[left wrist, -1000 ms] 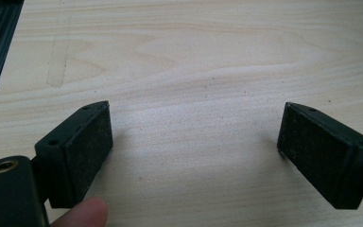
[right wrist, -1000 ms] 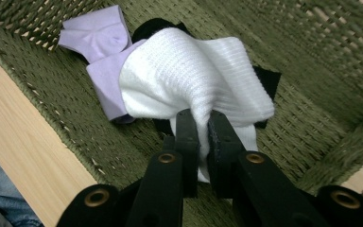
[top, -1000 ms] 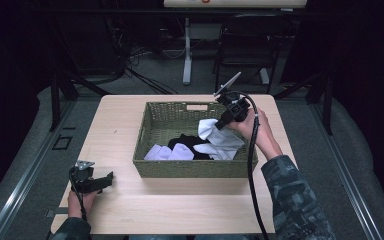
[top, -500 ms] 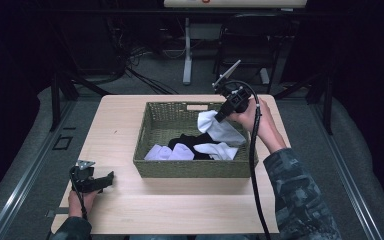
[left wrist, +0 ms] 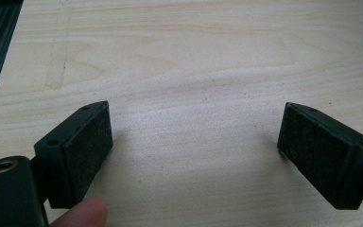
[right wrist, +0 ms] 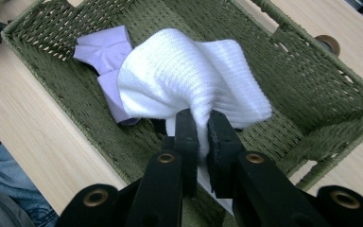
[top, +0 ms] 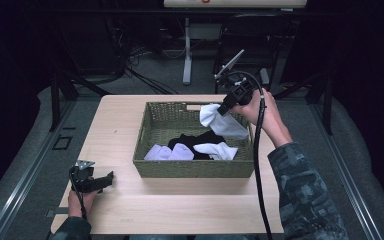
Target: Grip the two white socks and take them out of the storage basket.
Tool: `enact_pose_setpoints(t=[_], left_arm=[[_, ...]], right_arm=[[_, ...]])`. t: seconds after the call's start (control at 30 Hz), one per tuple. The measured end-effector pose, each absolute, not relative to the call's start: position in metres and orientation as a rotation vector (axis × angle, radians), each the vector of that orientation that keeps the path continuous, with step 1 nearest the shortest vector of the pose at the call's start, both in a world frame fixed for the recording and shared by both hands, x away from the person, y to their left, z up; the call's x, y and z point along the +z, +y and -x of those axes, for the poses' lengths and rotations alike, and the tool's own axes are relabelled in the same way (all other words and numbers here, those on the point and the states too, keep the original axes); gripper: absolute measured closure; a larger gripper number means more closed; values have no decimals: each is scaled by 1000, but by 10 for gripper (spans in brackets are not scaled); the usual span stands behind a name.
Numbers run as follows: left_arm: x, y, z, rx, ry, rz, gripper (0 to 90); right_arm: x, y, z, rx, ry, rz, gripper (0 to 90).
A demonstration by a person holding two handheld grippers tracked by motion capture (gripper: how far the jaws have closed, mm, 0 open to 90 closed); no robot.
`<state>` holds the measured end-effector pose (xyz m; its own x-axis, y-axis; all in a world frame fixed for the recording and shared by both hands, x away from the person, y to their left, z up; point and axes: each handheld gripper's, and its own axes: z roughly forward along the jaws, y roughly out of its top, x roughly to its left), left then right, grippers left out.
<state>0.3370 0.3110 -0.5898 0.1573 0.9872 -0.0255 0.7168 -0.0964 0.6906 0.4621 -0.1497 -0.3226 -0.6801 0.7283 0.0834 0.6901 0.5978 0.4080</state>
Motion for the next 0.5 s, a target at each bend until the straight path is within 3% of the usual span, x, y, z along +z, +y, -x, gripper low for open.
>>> enact_pose_setpoints(t=[0.5], left_arm=[[-590, 311, -337, 620, 1616, -1874, 107]], right_arm=[[-297, -172, -456, 630, 2676, -1225, 841]])
